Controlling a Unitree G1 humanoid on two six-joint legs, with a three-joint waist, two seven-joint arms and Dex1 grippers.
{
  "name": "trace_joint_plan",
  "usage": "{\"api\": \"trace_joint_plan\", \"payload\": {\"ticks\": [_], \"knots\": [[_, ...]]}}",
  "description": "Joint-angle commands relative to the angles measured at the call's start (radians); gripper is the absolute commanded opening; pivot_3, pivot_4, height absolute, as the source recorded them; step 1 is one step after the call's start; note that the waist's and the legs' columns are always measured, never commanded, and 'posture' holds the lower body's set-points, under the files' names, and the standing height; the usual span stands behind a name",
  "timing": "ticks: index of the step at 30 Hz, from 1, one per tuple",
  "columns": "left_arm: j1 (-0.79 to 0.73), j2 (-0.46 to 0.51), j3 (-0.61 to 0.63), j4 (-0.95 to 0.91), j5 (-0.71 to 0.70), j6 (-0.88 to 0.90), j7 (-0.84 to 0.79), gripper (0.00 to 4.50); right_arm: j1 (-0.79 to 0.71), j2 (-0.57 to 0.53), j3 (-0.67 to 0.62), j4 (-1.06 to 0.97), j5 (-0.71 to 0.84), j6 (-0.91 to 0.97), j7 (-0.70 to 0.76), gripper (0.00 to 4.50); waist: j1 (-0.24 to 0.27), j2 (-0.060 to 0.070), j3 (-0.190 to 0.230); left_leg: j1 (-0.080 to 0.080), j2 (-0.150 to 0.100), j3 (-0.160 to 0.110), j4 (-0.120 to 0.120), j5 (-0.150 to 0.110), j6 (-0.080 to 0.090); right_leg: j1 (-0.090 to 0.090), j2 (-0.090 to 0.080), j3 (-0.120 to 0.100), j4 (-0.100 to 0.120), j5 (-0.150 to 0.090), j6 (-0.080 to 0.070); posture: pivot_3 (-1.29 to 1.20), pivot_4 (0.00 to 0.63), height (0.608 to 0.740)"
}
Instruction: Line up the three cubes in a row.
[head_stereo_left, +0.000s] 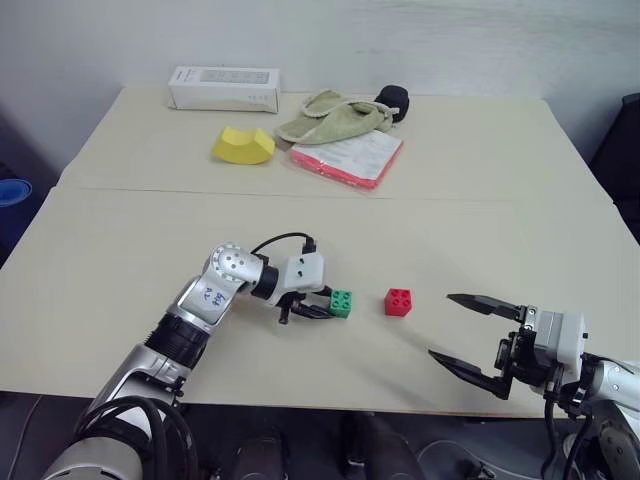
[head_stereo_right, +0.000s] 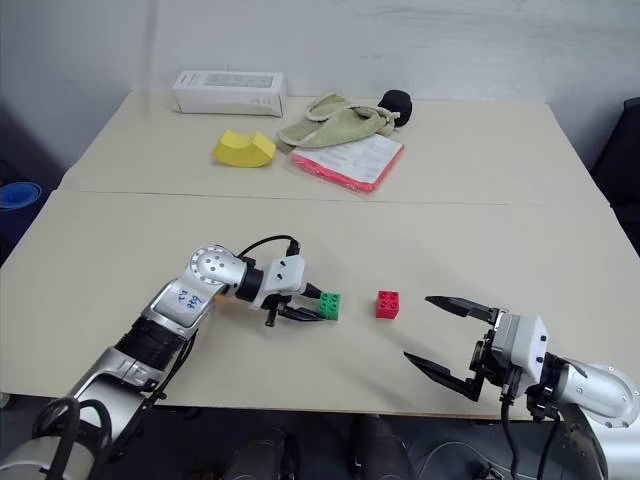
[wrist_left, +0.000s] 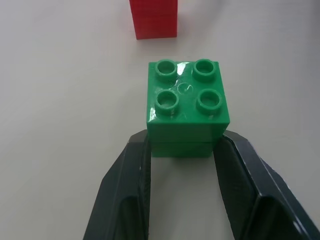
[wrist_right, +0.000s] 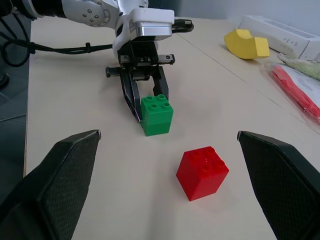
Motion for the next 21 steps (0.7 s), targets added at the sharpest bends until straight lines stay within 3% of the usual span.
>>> {"api": "trace_joint_plan", "payload": {"ticks": [1, 7, 14, 21], "knots": [[-0.011, -0.021, -0.003, 0.021, 0.026, -0.004, 0.023, 1.45, 0.001, 0.009, -0.002, -0.033, -0.002, -0.01, -0.016, 4.5, 0.0, 0.0, 0.0, 0.0, 0.0, 0.0, 0.0, 0.0, 0.0, 0.0, 0.0, 0.0, 0.0, 0.0, 0.0, 0.0, 0.15, 0.74], [0.001, -0.022, 0.005, 0.004, 0.023, 0.022, 0.026, 1.45, -0.016, 0.013, 0.015, -0.023, -0.012, -0.012, -0.023, 4.5, -0.001, 0.0, 0.0, 0.0, 0.0, 0.0, 0.001, 0.0, 0.0, 0.0, -0.001, 0.0, 0.001, 0.0, 0.0, 0.0, 0.15, 0.74], [0.027, 0.013, 0.089, -0.119, -0.053, -0.005, 0.012, 3.56, -0.049, 0.009, 0.029, 0.003, -0.012, -0.01, -0.015, 4.5, -0.004, 0.0, 0.0, 0.0, 0.001, 0.0, 0.001, 0.0, 0.0, 0.0, 0.0, 0.0, 0.001, 0.0, 0.0, 0.0, 0.15, 0.74], [0.073, 0.14, 0.211, -0.255, -0.176, -0.007, -0.092, 3.56, -0.09, 0.002, 0.043, 0.054, -0.009, -0.011, 0.021, 4.5, -0.006, 0.0, 0.0, 0.0, 0.001, 0.0, 0.001, 0.0, 0.0, 0.0, 0.0, 0.0, 0.002, 0.0, 0.0, 0.0, 0.15, 0.74]]}}
